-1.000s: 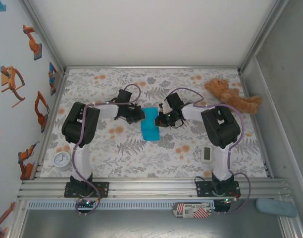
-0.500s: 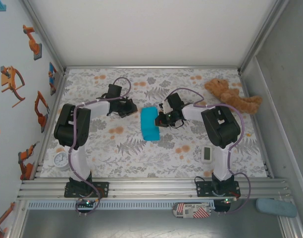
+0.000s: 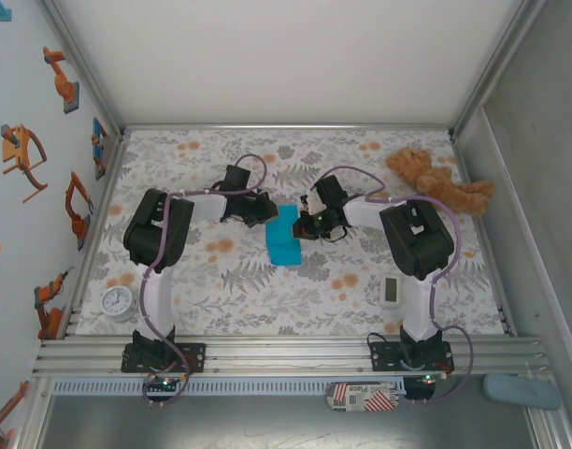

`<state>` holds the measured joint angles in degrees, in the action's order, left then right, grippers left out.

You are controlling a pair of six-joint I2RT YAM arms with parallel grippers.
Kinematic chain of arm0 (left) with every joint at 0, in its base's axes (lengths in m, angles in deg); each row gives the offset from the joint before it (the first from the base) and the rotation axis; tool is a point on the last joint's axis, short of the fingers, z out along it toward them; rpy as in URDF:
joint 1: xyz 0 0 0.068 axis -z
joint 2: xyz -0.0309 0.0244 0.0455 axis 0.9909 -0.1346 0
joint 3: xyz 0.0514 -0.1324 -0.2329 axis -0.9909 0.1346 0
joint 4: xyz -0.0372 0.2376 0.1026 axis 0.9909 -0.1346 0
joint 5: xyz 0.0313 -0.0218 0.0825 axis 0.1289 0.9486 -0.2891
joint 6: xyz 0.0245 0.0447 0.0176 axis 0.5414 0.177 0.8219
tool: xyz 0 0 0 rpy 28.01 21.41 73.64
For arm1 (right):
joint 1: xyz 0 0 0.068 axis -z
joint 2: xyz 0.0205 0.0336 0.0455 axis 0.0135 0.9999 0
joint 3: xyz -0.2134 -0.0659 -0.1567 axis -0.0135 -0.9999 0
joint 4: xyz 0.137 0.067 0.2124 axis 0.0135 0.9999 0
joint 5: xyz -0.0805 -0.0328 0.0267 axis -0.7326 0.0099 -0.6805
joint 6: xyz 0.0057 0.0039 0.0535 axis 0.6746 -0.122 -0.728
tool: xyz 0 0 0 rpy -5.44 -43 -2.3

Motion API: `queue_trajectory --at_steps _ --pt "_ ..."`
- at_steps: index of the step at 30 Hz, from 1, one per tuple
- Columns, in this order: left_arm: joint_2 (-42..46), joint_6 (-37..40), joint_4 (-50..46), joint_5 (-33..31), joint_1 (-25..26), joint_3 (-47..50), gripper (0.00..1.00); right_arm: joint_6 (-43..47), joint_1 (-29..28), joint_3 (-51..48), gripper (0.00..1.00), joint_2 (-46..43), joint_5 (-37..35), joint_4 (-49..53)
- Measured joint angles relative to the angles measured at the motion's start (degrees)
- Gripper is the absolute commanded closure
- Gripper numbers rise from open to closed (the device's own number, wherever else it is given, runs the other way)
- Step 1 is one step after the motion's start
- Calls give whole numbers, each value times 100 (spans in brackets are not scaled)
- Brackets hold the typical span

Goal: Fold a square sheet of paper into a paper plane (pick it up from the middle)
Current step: First fold the square sheet of paper in half at the center of the table.

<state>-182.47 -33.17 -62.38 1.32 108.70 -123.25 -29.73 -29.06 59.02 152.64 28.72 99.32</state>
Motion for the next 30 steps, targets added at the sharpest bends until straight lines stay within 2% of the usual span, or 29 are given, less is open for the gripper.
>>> queue_trajectory --at_steps 10,18,23,26,30 --pt "-243 129 -616 -275 -619 -643 90 0 13 -11 100 11 39 -24" --pt "63 162 -874 -262 -704 -612 88 -9 35 -9 100 7 105 -37" --pt "664 -249 -278 39 -472 -37 87 -76 39 37 100 13 125 -31" --pt "680 -511 52 240 -127 223 87 -181 44 127 100 46 146 26" --pt "667 -616 24 389 275 509 87 -291 57 219 100 85 170 144"
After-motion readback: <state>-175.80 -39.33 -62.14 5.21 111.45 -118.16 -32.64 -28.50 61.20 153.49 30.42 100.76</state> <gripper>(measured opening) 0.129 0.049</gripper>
